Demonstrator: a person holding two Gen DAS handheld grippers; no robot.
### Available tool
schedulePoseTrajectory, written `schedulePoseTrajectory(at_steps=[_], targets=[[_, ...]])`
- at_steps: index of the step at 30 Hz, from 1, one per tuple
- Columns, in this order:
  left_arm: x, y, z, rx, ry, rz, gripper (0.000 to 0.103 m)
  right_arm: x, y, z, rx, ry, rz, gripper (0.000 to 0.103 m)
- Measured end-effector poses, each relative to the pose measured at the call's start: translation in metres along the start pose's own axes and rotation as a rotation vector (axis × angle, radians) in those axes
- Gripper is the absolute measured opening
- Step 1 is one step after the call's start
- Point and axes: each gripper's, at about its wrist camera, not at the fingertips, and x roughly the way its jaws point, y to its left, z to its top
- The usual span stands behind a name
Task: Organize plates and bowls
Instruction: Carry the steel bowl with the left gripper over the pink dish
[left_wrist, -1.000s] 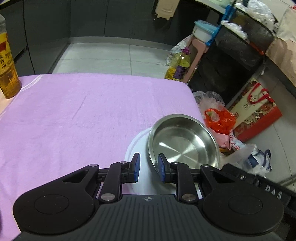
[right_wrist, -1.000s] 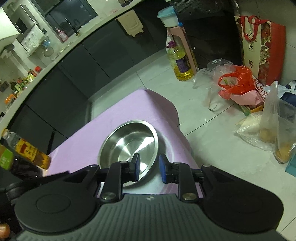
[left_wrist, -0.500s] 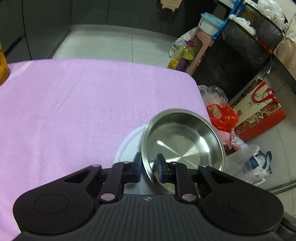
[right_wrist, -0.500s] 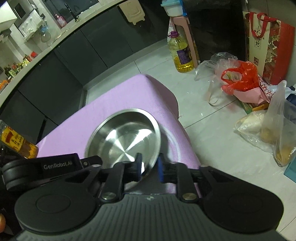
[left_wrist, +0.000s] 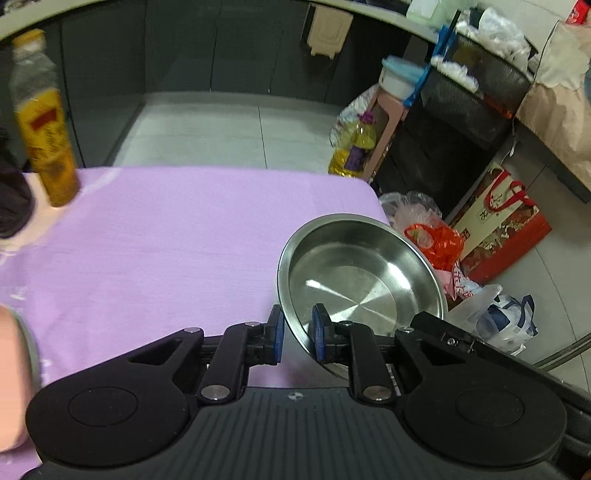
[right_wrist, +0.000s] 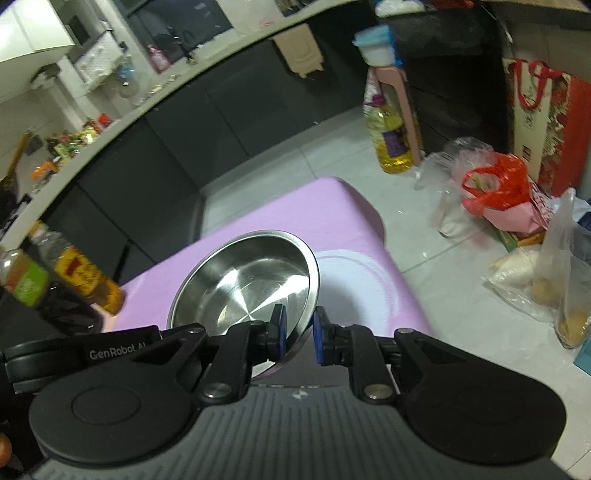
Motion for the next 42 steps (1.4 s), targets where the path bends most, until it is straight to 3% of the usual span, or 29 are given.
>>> schedulePoseTrajectory(at_steps=[11,21,30,42], targets=[[-0.073,0.071,-0.023,-0.075,-0.055,0.04,0.017,-0.018,0.066,-0.022,-0.123,0.02,0.116,0.003],[-0.114,0.154,-0.054,-0.129,-0.1,0.154,0.019,0.001,0.143,-0.056,-0.231,0.122,0.197,0.004],[-0.128,0.212,-0.073,-0.208,-0.101,0.178,0.019,0.014,0.195,-0.088,-0.318,0.188,0.222,0.004],[-0.116,0.24,-0.084,-0.247,-0.058,0.18,0.019,0.029,0.222,-0.11,-0.375,0.244,0.204,0.004]])
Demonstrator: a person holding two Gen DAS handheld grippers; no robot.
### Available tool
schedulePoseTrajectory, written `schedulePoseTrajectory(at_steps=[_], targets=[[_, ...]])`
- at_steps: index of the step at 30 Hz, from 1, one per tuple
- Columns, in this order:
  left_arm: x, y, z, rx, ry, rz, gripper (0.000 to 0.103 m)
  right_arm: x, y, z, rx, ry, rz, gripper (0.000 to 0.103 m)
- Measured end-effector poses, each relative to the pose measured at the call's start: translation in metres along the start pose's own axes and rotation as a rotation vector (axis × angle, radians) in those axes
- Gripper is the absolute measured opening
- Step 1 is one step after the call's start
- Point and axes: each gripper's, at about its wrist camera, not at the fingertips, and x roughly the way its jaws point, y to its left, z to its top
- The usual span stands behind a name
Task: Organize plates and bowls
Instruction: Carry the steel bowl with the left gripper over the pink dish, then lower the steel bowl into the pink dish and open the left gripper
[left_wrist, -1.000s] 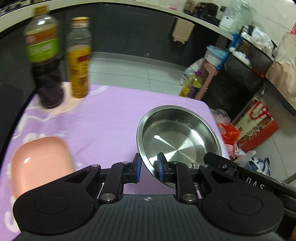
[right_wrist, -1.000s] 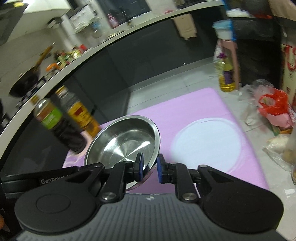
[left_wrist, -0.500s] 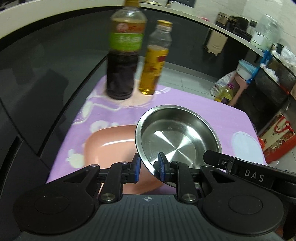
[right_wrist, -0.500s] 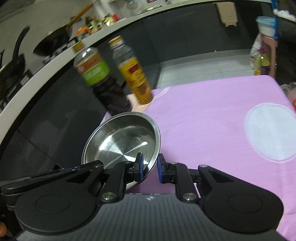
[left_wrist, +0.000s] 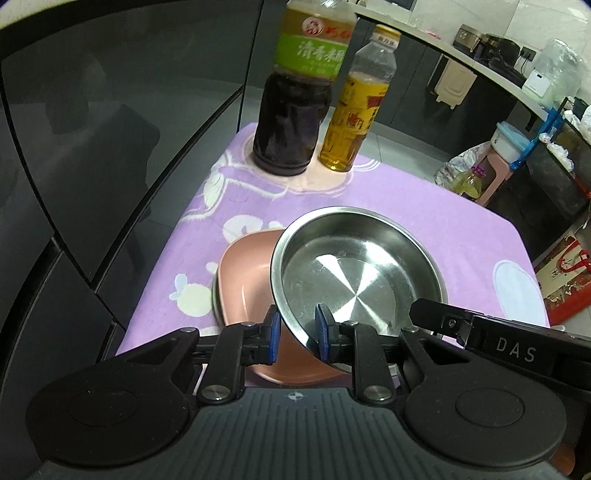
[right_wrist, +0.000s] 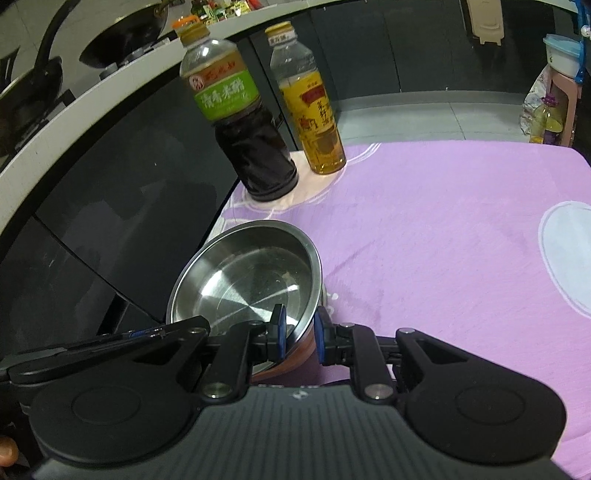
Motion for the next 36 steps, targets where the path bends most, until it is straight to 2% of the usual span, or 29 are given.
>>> schedulePoseTrajectory(at_steps=[12,18,26,32,35,36], targets=[[0.015,0.014,-0.002,-0.028,0.04,-0.011,0.019,0.019,0.003,0.001,-0.002,0.056,-0.01,0.005],[0.016,0.017,-0.001,-0.035,0.044,-0.016,0.02,0.021,0.003,0.001,-0.003,0.056,-0.01,0.006],[0.019,0.025,0.002,-0.045,0.045,0.017,0.02,0.031,0.013,0.004,-0.029,0.067,-0.014,0.006],[0.017,0.03,0.003,-0.062,0.063,-0.011,0.021,0.037,0.011,0.002,-0.035,0.083,-0.029,0.007],[0.012,0.032,0.004,-0.063,0.062,-0.012,0.02,0.032,0.007,0.004,-0.021,0.074,-0.012,0.009],[0.01,0.033,0.004,-0.063,0.058,-0.01,0.02,0.03,0.006,0.004,-0.023,0.064,-0.014,0.016]])
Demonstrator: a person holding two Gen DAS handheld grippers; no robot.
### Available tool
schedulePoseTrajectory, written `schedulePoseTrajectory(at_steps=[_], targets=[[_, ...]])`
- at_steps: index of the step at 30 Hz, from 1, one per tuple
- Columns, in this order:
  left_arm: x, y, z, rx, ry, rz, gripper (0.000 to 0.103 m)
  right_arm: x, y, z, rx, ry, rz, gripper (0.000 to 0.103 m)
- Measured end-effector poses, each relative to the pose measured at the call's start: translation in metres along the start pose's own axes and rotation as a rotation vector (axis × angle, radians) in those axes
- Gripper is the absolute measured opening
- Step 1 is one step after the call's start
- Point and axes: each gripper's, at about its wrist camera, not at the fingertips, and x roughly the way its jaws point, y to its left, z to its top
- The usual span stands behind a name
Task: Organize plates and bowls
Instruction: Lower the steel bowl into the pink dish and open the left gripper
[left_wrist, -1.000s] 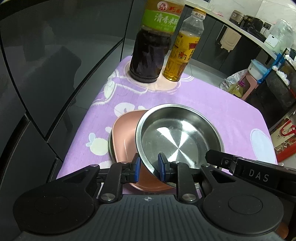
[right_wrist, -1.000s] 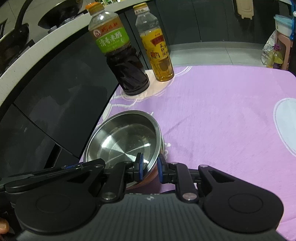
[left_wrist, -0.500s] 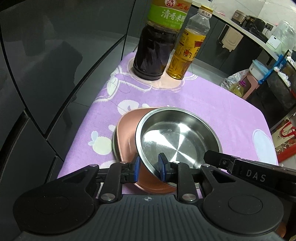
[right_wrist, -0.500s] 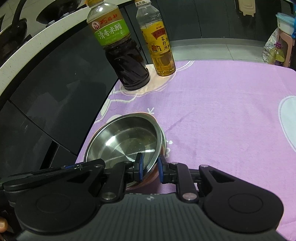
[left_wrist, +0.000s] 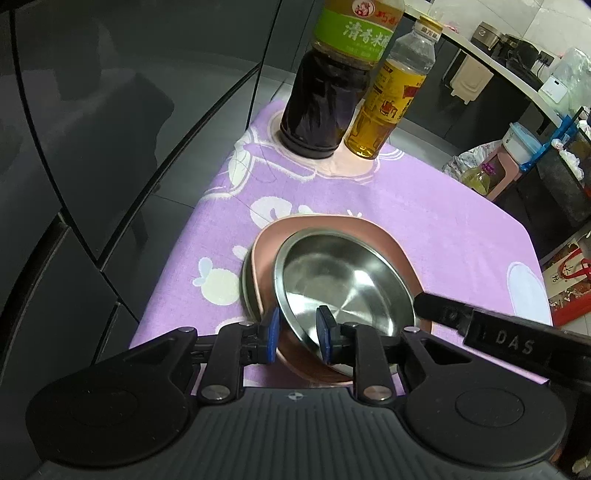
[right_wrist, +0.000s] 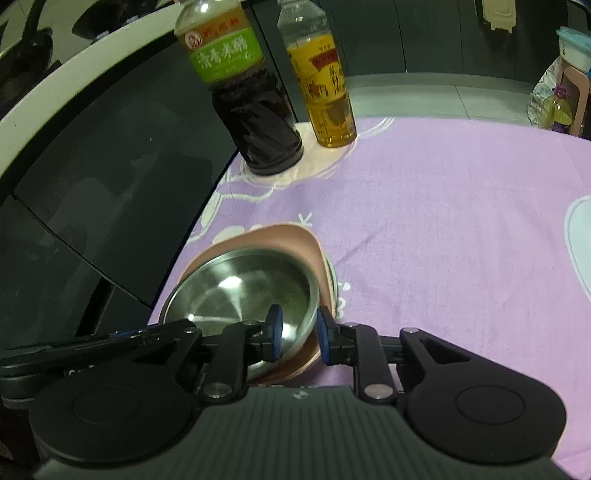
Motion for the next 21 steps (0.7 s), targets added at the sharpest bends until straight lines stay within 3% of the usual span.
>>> schedulePoseTrajectory(at_steps=[1,3,12,21], targets=[[-0.003,0.001,-0.001,0.0,-0.009,0.004,0.02,-0.003,0.0,0.0,-0.002,-0.014,-0.013,0.024],[-0.006,0.005,-0.002,-0.007,-0.023,0.008,0.02,-0.008,-0.002,0.0,-0.005,-0.046,-0.04,0.03],[0.006,0.023,-0.007,-0.066,0.008,0.01,0.02,0.003,-0.008,0.001,0.015,0.03,-0.006,0.03],[0.014,0.025,-0.003,-0.077,-0.022,-0.008,0.023,0.028,-0.006,0.01,0.032,0.123,0.019,0.03]])
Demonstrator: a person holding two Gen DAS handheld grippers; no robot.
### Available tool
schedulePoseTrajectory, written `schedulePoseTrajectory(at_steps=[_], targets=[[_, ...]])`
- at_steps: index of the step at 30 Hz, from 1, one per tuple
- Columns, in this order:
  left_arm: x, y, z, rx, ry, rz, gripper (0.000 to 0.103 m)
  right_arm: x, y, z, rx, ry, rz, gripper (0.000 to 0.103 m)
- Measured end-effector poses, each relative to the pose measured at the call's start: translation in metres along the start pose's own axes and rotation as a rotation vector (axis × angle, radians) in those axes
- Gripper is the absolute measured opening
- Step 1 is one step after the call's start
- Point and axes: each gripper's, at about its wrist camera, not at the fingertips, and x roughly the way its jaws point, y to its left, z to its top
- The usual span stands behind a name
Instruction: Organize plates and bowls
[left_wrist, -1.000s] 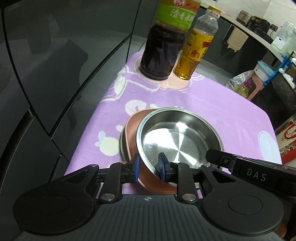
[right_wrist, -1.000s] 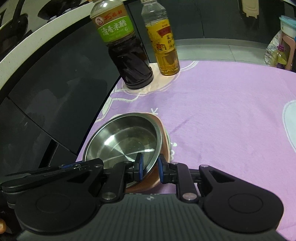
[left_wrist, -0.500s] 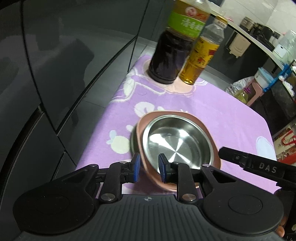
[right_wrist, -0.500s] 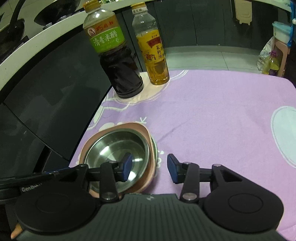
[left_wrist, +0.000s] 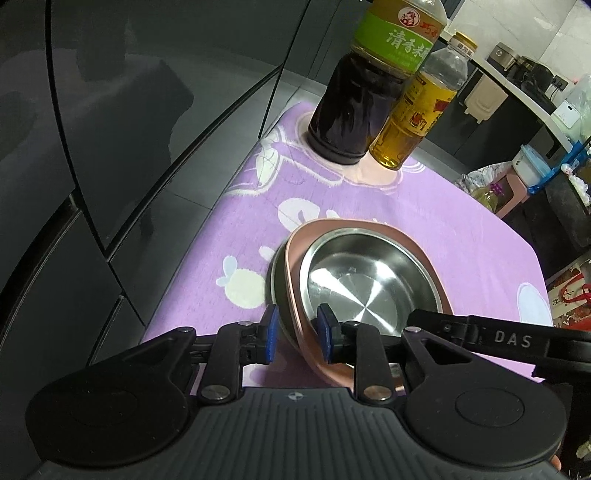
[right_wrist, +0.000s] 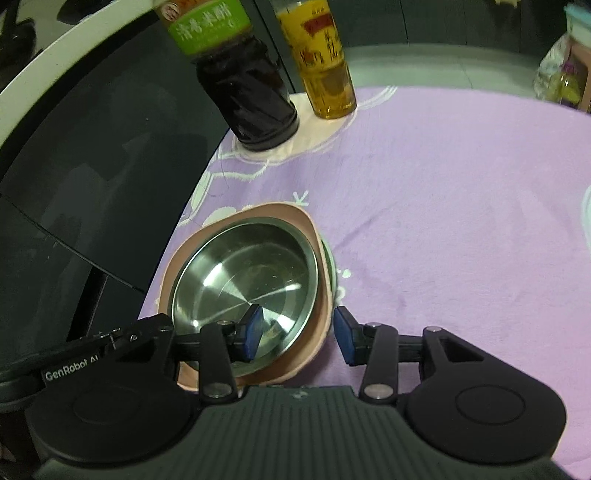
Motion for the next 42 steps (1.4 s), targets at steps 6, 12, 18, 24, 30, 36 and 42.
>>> schedulePoseTrajectory(at_steps=[6,12,18,24,30,36,42], targets=[[0.012,0.008,0.004,-0.046,0.017,-0.023,0.03,0.016,-0.003,0.005,0.024,0.05,0.009,0.03],[0.032,0.012,0.007,-0.076,0.064,-0.055,0.035,0.025,-0.002,0.008,0.019,0.062,0.008,0.032],[0.035,0.005,0.008,-0.017,0.039,-0.034,0.035,0.027,0.002,0.012,-0.021,0.043,-0.007,0.032],[0.028,-0.003,0.004,0.036,0.016,0.001,0.035,0.023,0.002,0.01,-0.038,0.034,-0.02,0.027],[0.001,-0.01,0.001,0.045,-0.038,-0.002,0.035,-0.001,0.005,0.002,-0.061,-0.02,-0.015,0.027],[-0.024,-0.022,-0.008,0.062,-0.061,-0.031,0.033,-0.037,0.006,-0.011,-0.057,-0.073,0.015,0.027],[-0.037,-0.045,-0.027,0.116,-0.05,-0.049,0.032,-0.074,0.003,-0.033,-0.051,-0.139,0.022,0.027]])
